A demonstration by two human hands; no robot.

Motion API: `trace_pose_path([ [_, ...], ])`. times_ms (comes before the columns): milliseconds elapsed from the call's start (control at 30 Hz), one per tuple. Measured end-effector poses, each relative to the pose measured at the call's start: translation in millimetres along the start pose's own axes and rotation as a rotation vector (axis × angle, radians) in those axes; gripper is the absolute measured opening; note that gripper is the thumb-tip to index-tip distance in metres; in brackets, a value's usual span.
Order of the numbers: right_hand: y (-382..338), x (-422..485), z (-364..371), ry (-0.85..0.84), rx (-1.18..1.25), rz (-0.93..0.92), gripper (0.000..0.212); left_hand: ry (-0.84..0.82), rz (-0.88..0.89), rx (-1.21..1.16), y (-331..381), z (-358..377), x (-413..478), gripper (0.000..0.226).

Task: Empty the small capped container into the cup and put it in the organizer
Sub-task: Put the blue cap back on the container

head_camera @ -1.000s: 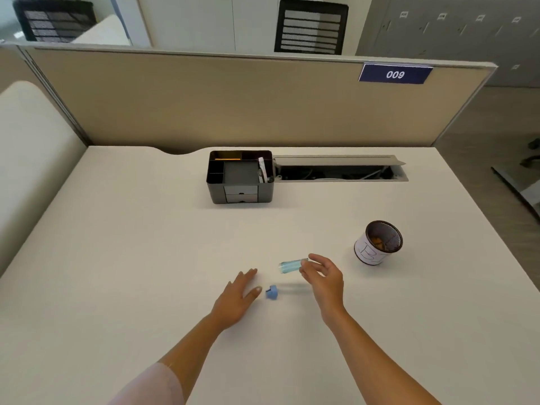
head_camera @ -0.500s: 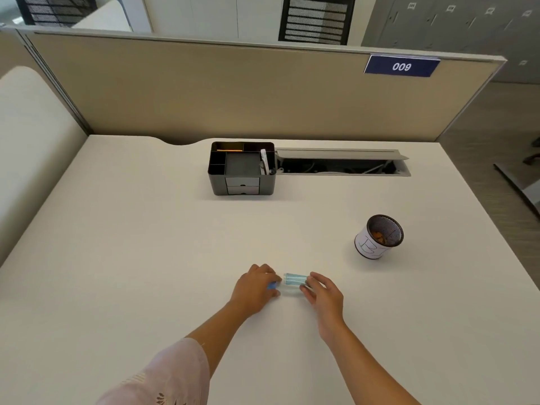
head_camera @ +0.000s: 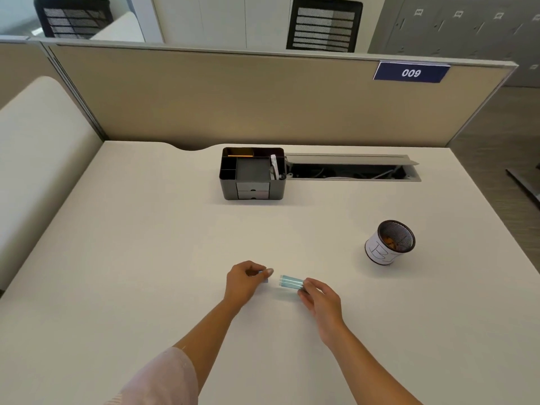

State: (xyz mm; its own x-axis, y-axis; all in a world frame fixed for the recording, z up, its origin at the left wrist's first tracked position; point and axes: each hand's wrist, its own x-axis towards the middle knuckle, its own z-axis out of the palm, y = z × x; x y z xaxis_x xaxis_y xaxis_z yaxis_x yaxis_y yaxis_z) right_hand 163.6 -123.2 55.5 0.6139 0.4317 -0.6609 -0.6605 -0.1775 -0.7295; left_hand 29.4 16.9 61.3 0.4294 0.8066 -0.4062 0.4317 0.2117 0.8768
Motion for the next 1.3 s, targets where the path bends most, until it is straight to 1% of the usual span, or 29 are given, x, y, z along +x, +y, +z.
trace_pose_path([
  [100,2,-3,6,-0.019,-0.024,0.001,0.02,0.036,-0.084,-0.23,2,-5,-6,0.028],
  [167,4,-6,11,-0.034,-0.041,0.004,0.02,0.081,-0.132,-0.337,4,-9,-10,0.032],
  [233,4,-9,15,-0.056,-0.057,0.003,0.02,0.102,-0.17,-0.41,5,-12,-14,0.034],
  [333,5,-15,21,-0.096,-0.068,-0.004,0.019,0.101,-0.178,-0.46,5,-16,-20,0.035],
  [400,6,-18,24,-0.123,-0.06,-0.012,0.018,0.093,-0.168,-0.469,7,-15,-23,0.034],
  [600,3,-27,36,-0.162,-0.052,-0.034,0.019,0.034,-0.123,-0.493,12,-15,-32,0.019],
  [733,-1,-32,39,-0.168,-0.075,-0.064,0.02,0.002,-0.099,-0.481,16,-18,-36,0.027],
  [867,-6,-35,36,-0.196,-0.146,-0.146,0.022,-0.017,-0.087,-0.457,21,-22,-36,0.025],
  [1033,-10,-36,35,-0.191,-0.319,-0.277,0.023,-0.04,-0.082,-0.425,30,-26,-36,0.022],
  [1200,-18,-42,35,-0.153,-0.44,-0.459,0.022,-0.044,-0.085,-0.38,34,-27,-36,0.036],
  [1300,-19,-45,36,-0.163,-0.467,-0.515,0.025,-0.053,-0.092,-0.373,35,-29,-37,0.039],
])
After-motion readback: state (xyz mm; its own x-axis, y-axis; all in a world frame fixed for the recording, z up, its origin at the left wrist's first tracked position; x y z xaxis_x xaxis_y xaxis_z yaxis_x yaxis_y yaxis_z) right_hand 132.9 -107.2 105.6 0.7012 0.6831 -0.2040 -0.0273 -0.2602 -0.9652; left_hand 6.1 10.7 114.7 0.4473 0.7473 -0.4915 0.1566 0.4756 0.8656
